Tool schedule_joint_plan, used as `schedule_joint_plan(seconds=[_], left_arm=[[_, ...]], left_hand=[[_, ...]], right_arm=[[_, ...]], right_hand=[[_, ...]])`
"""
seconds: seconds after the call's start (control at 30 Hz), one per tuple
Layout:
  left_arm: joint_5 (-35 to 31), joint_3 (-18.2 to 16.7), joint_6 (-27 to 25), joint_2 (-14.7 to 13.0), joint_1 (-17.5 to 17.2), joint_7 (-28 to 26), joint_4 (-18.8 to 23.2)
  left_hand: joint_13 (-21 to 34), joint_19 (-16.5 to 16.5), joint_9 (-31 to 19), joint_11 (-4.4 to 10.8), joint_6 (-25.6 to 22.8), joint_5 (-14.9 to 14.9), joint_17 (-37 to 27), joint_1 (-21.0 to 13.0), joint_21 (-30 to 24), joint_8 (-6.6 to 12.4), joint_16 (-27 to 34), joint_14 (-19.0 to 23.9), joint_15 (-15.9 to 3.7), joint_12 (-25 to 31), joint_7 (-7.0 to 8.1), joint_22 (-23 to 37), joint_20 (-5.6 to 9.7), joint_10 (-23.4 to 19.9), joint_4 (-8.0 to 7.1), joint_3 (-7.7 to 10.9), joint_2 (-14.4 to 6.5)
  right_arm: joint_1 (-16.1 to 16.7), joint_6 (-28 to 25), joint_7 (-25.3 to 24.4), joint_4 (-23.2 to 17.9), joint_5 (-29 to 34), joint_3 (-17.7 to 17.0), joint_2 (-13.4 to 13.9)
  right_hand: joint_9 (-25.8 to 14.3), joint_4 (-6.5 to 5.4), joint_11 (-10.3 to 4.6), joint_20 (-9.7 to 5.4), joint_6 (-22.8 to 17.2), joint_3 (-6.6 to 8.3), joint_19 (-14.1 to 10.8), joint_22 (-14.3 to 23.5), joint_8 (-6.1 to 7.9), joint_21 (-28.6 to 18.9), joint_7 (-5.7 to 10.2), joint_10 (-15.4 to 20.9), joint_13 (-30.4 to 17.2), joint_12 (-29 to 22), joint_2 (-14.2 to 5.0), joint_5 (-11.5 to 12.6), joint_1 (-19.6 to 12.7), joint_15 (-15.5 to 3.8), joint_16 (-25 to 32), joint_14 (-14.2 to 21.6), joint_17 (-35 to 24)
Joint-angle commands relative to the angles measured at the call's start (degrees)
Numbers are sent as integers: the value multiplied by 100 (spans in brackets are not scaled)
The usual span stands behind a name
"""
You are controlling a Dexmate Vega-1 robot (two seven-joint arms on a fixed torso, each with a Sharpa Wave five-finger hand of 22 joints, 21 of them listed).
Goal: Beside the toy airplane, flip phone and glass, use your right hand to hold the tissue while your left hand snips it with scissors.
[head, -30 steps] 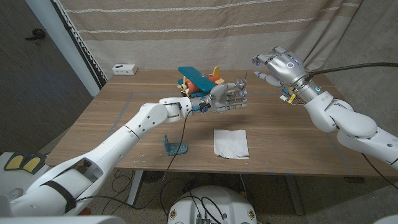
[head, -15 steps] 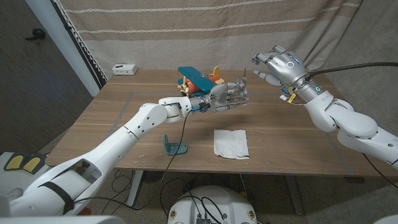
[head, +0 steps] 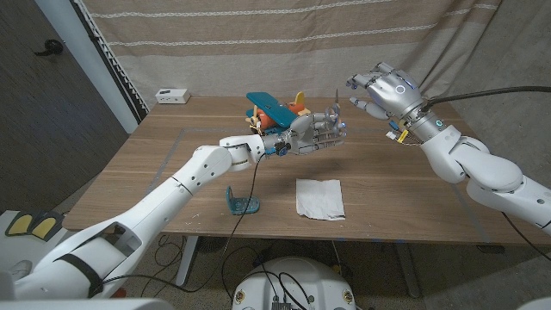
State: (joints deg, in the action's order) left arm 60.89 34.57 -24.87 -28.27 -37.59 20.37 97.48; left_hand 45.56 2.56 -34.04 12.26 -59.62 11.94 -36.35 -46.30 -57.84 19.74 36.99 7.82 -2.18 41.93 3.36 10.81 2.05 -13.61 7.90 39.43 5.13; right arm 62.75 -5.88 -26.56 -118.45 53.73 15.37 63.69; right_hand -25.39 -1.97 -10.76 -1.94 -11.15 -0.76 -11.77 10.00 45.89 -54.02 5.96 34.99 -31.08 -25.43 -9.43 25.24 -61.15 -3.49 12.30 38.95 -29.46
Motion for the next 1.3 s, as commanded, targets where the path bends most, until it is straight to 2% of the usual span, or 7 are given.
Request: schedule_joint_plan(seconds=[0.03,0.37,0.6,1.1,1.3], left_arm=[[-40,-51,389,120,-151,138,-125],[-84,-73,645,231,-234,163,-221],[-71,-84,795,321,-270,264,-324],[-296,-177,1593,486,-499,437,-448],[-283,-227,1694,468,-539,479,-440]], left_hand=[[-201,-59,-21,4,-482,62,153,56,-27,46,-104,147,-911,-149,593,23,129,-133,-29,62,39],[-620,-61,70,13,-494,114,429,179,-28,41,-365,233,-988,-509,761,29,173,-202,-88,69,78],[-872,-47,138,18,-495,157,575,253,-11,32,-580,112,-990,-763,847,22,196,-155,-117,54,113],[-1254,9,146,22,-492,236,729,359,38,85,-802,106,-991,-1119,921,15,204,-196,-169,33,115],[-1400,67,166,23,-488,265,768,401,80,99,-917,4,-968,-1271,928,10,234,-183,-183,14,127]], right_arm=[[-9,-47,100,-54,79,-1,9],[-48,-49,148,-40,121,29,-3],[-2,-109,168,-80,160,4,15],[42,-318,147,-130,241,-43,-64],[18,-374,131,-98,239,-54,-89]], right_hand=[[-19,35,-38,12,-41,4,-31,24,-4,18,23,12,4,1,0,35,-21,-994,28,-9,-17],[-24,47,-31,15,-47,15,-45,25,-13,42,36,14,2,2,-2,39,-14,-992,36,-13,-4],[-27,53,-34,12,-53,19,-52,26,-17,56,30,14,4,5,0,41,-8,-987,47,-9,-1],[-40,61,-27,12,-53,40,-65,28,-28,87,20,8,-1,7,-28,46,4,-994,80,17,1],[-47,62,-20,14,-44,39,-73,30,-35,98,13,8,2,10,-20,39,22,-986,89,10,0]])
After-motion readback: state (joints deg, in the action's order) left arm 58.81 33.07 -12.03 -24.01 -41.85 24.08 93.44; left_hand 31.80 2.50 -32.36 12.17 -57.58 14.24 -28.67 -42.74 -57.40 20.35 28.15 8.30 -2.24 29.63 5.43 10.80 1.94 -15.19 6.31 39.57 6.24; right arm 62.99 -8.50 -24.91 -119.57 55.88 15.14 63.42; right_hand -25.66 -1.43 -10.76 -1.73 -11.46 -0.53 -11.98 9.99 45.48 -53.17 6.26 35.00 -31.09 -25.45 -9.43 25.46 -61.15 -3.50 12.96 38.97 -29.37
